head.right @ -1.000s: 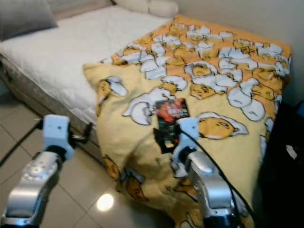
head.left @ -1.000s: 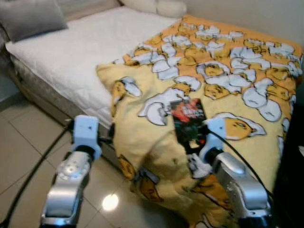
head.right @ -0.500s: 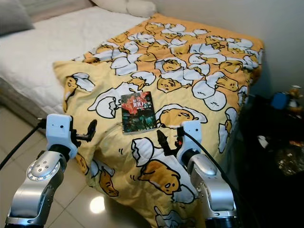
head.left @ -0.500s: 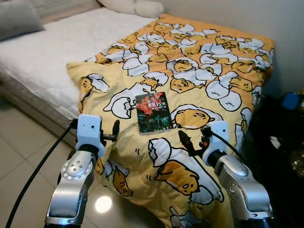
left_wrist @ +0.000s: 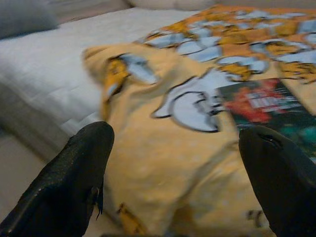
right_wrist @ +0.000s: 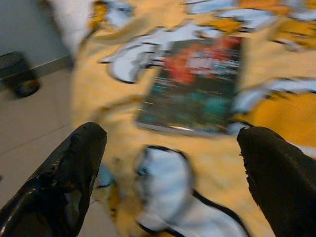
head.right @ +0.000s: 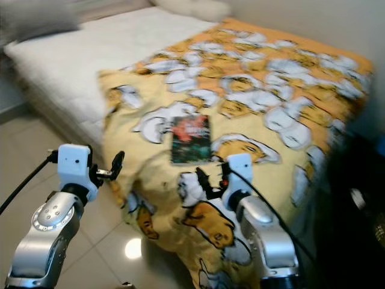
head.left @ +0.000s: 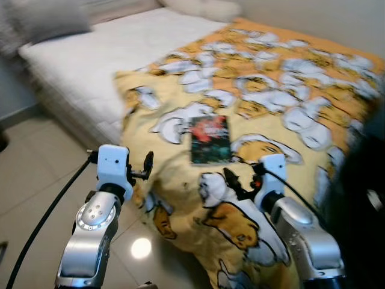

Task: Clean up the room

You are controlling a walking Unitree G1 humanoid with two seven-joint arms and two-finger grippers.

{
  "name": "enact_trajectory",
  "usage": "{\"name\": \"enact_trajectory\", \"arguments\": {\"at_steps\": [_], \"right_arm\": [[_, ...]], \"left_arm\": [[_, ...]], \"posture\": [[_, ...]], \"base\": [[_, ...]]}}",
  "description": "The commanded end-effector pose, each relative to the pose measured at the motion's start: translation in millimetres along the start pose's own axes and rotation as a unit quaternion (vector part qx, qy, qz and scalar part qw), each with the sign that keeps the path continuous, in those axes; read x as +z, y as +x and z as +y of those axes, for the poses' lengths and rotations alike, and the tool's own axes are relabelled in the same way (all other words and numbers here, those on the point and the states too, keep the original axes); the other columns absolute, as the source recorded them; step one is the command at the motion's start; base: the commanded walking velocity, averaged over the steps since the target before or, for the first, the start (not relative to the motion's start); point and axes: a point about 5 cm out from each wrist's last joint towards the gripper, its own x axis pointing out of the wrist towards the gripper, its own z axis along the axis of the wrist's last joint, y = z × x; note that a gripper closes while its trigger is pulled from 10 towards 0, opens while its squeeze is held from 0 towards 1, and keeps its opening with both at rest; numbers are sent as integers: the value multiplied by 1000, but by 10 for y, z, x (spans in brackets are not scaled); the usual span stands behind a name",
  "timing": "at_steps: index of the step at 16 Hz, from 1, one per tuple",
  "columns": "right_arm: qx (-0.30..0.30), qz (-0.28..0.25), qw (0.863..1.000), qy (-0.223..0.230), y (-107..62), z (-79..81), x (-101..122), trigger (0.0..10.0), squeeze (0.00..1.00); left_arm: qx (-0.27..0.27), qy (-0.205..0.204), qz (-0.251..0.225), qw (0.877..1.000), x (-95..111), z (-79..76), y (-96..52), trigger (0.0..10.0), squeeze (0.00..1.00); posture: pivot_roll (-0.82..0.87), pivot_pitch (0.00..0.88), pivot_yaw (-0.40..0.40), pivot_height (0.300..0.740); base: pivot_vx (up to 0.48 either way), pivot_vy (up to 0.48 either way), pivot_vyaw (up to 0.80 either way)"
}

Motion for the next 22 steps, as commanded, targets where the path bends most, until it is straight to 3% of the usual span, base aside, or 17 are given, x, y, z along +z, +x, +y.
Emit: {"name": "enact_trajectory", "arguments": {"at_steps": [1, 22], "right_arm": [[6, -3, 1000, -3, -7, 22, 28, 10000, 0], [32, 10, 999, -19, 7, 78, 4, 10000, 0]], "left_arm": [[2, 4, -8, 1000, 33, 23, -10, 10000, 490], [-2, 2, -5, 1000, 15, 49, -16, 10000, 490]], "posture": [[-54, 0, 1, 740], [-51, 0, -3, 740]], "base": [[292, 0, 0], [299, 0, 0]]}}
